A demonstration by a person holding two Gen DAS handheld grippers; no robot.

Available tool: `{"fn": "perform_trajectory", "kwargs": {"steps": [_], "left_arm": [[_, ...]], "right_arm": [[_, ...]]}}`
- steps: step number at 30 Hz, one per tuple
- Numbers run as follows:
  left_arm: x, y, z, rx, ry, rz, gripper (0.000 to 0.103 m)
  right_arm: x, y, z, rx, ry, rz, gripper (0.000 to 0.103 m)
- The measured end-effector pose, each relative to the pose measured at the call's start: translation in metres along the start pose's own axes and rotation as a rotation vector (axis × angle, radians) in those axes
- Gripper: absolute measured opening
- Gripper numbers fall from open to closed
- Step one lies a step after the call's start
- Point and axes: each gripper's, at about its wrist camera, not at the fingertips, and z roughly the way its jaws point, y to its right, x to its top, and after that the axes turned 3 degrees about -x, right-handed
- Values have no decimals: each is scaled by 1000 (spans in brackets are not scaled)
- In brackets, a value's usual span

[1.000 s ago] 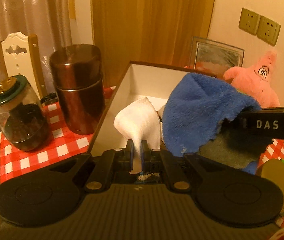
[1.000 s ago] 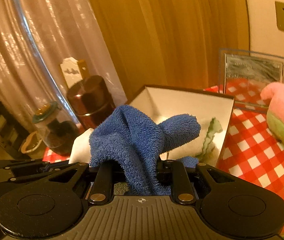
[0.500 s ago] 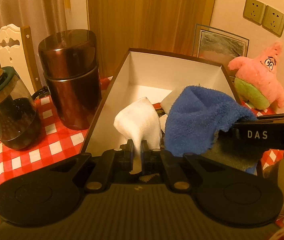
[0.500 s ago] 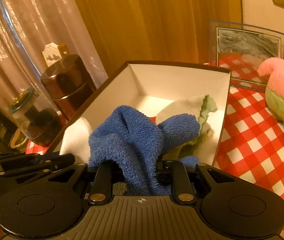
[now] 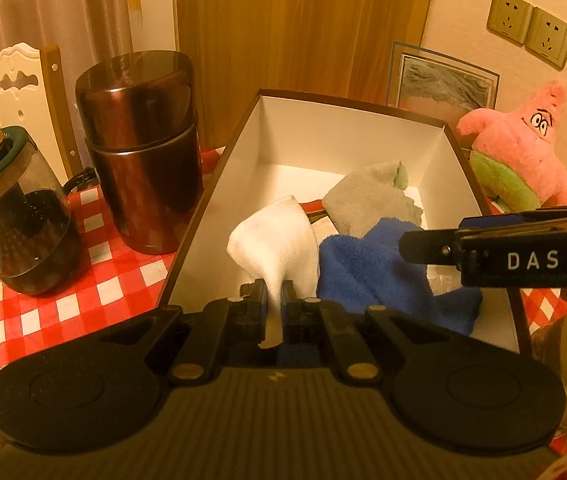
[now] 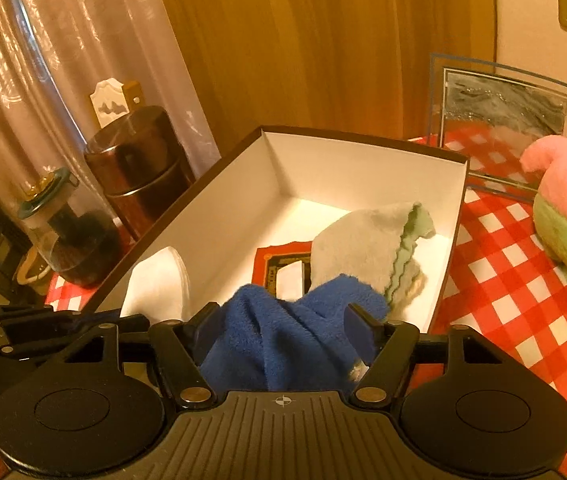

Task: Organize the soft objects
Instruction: 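Open both grippers to drop the white pad and blue towel into the shoebox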

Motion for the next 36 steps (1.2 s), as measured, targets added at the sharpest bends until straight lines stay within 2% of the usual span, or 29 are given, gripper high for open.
{"fn": "perform_trajectory", "kwargs": {"steps": [8, 10, 12, 23, 26, 31, 36], "left_arm": [[3, 5, 0, 1, 8, 10, 10], [3, 6, -1, -2, 15, 17, 22], [2, 7, -2, 5, 23, 21, 28], [-3, 2, -20, 2, 34, -23, 41], [-7, 3, -32, -7, 44, -29, 44], [-14, 9, -58, -14, 75, -37, 59], [-22, 17, -87, -20, 119, -35, 63]], "right_arm": [[-2, 3, -2, -2, -10, 3, 68], [-3, 3, -3, 0, -9, 1, 68], [-3, 2, -3, 1, -9, 0, 68], [-7, 2, -15, 12, -1, -9, 70], [-10, 2, -25, 22, 12, -16, 71], [-18, 2, -53, 36, 63, -30, 73], [-30, 1, -87, 49, 121, -39, 73]]}}
